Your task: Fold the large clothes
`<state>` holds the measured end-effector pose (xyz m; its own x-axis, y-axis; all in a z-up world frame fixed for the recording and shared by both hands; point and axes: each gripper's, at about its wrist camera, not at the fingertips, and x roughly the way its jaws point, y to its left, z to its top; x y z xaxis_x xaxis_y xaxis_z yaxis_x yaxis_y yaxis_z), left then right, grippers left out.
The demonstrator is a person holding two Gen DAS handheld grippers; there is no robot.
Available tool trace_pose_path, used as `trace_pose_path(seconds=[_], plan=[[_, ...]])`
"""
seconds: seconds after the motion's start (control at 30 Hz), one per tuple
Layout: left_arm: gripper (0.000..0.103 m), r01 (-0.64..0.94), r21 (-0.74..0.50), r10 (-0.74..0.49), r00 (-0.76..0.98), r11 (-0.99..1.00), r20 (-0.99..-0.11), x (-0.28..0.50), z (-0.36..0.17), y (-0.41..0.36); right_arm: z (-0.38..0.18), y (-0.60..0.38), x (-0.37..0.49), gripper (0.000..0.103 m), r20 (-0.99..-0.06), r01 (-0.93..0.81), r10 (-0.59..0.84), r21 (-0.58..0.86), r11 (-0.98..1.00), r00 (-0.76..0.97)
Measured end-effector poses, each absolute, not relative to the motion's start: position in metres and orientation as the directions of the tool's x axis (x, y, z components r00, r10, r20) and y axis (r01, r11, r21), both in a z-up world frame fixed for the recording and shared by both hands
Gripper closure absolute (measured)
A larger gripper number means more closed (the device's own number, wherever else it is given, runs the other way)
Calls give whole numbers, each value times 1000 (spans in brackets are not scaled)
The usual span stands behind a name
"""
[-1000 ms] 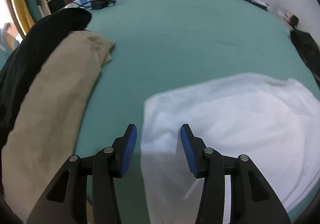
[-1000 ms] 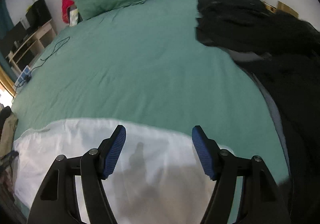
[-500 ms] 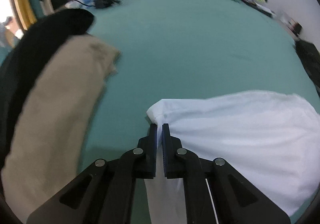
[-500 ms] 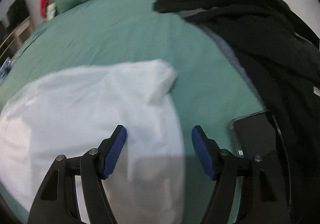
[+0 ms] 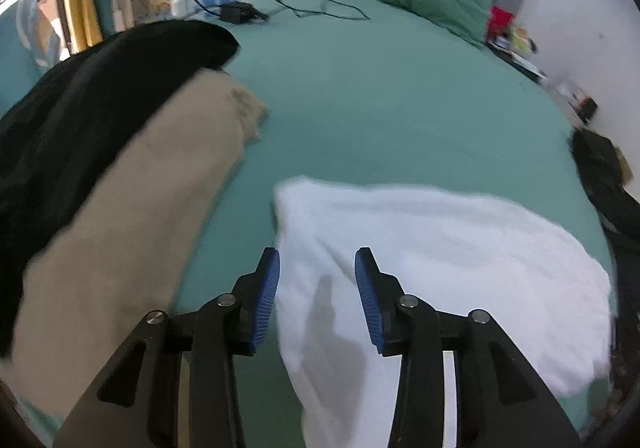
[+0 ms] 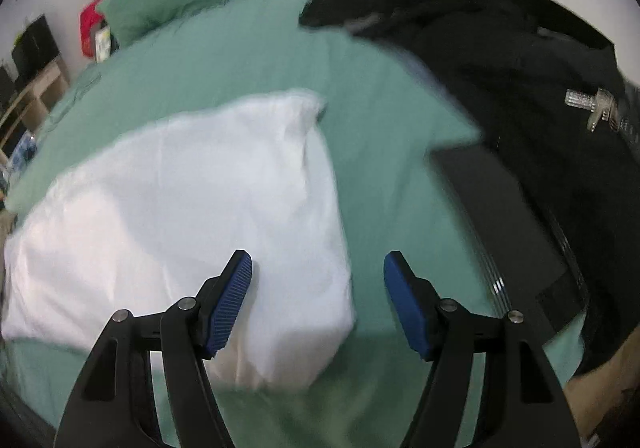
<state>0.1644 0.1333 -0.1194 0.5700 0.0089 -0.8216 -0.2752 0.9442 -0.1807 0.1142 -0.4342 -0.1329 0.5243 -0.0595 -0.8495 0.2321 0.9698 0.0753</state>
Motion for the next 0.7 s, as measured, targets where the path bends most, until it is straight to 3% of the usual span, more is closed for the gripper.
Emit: trace_pose_path(seconds=[0.17,0.27,0.37,0.53,0.7], plan=[[61,-198,-102,-9,423,975,-906,135,-161,109,-139,-431,108,34,-850,229,-151,-37,973,504],[61,-191,-55,37,443,980,-896,122,-163,105,-133,-440,95,33,-849,288,-166,-17,958,501],[61,-223,-86,24,451,971,-892,110,-162,113,-126,-441,85,33,-843,325,-158,22,945,514],[61,-240,-155,-15,499,958,-866,94,-146,116,-107,-425,76,32,-791,276,-38,167,946,610],[61,-153,-194,-67,593,969,-803,93,-127,88,-117,-393,56,20,-772,188,153,333,924,617]])
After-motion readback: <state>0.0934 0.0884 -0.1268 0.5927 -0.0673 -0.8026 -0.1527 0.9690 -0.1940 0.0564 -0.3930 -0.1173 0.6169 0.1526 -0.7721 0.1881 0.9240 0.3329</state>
